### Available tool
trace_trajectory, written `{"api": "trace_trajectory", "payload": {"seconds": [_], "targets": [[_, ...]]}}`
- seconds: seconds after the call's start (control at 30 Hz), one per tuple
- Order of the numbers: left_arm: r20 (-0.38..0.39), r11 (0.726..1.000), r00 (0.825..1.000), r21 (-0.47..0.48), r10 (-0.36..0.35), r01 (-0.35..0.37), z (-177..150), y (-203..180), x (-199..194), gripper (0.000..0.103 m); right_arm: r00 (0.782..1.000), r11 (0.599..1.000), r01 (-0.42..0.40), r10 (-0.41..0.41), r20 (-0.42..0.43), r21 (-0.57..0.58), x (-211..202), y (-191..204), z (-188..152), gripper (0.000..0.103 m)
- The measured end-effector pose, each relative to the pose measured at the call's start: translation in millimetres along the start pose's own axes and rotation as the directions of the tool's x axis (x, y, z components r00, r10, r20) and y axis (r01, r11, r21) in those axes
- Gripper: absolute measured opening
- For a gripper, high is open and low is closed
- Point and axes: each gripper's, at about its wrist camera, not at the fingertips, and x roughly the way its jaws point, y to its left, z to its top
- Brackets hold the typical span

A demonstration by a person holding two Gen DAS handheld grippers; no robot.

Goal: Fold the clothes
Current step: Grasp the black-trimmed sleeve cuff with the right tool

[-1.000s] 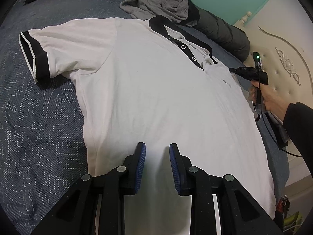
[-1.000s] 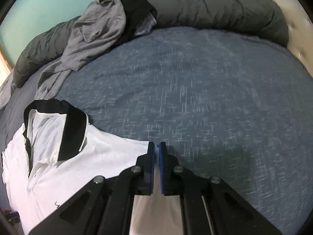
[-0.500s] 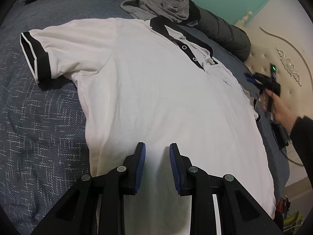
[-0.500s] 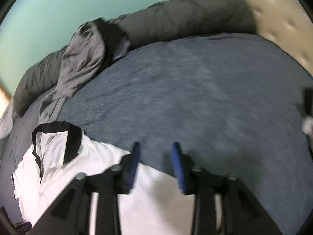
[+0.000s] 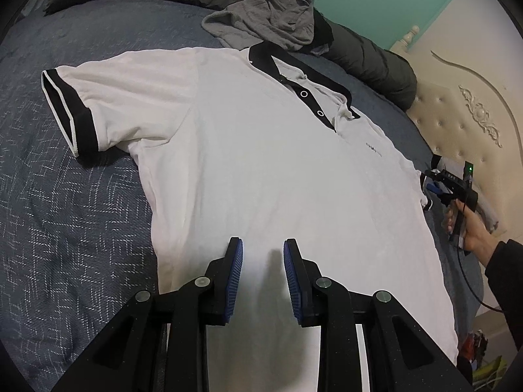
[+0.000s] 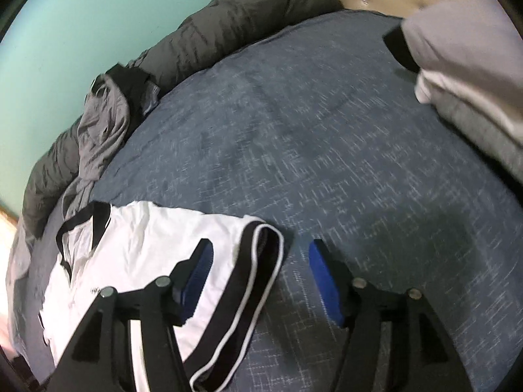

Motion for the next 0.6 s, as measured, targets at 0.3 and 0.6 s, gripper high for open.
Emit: {"api": "trace_trajectory", "payload": {"seconds": [0.3,0.6], "targets": [[-0.008,1.0,1.0,-0.004,0.006,-0.006,0.4,2.2,3.3,0.029,0.996,0.992,0.086,-0.086,0.007,-0.095,12.6,8.0,-2.0,0.016],[-0.001,1.0,1.0,0.0,-0.003,0.003,0.6,-1.3,-1.2,0.029,0.998,0.971,0.037,-0.023,0.06,-0.235,-10.9,62.3,-0.2,0.004]]}}
